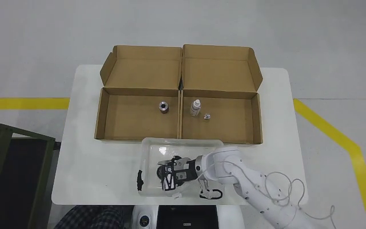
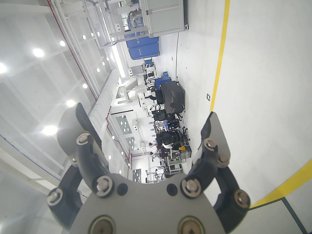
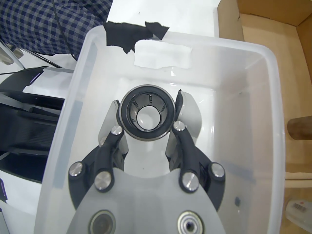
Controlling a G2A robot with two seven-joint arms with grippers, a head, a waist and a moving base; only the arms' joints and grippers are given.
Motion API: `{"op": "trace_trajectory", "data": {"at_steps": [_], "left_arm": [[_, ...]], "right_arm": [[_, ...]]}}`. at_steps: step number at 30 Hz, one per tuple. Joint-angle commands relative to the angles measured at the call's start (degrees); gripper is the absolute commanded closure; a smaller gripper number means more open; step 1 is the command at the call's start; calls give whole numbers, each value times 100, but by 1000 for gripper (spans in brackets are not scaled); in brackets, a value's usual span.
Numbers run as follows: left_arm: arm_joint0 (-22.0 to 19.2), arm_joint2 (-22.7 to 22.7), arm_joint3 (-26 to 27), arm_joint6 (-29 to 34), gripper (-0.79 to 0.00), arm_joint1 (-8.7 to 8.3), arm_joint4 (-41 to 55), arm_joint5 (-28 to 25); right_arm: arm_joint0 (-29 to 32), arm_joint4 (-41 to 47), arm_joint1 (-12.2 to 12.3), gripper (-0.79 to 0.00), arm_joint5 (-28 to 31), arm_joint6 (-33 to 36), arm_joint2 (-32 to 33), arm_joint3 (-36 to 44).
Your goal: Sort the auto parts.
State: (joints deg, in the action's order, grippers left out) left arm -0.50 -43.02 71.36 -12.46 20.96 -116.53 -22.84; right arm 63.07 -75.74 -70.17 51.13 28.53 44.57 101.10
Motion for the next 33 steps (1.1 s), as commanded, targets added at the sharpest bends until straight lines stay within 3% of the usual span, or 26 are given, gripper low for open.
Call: {"op": "trace_trajectory", "data": {"at_steps": [1, 33], "left_arm": [[0, 0, 0, 0, -785, 0, 0, 0], [0, 0, 0, 0, -785, 0, 0, 0]], "right_arm": [[6, 54, 20, 0, 0, -30, 80, 56], [83, 1386, 392, 0, 340, -186, 1495, 1124]]}}
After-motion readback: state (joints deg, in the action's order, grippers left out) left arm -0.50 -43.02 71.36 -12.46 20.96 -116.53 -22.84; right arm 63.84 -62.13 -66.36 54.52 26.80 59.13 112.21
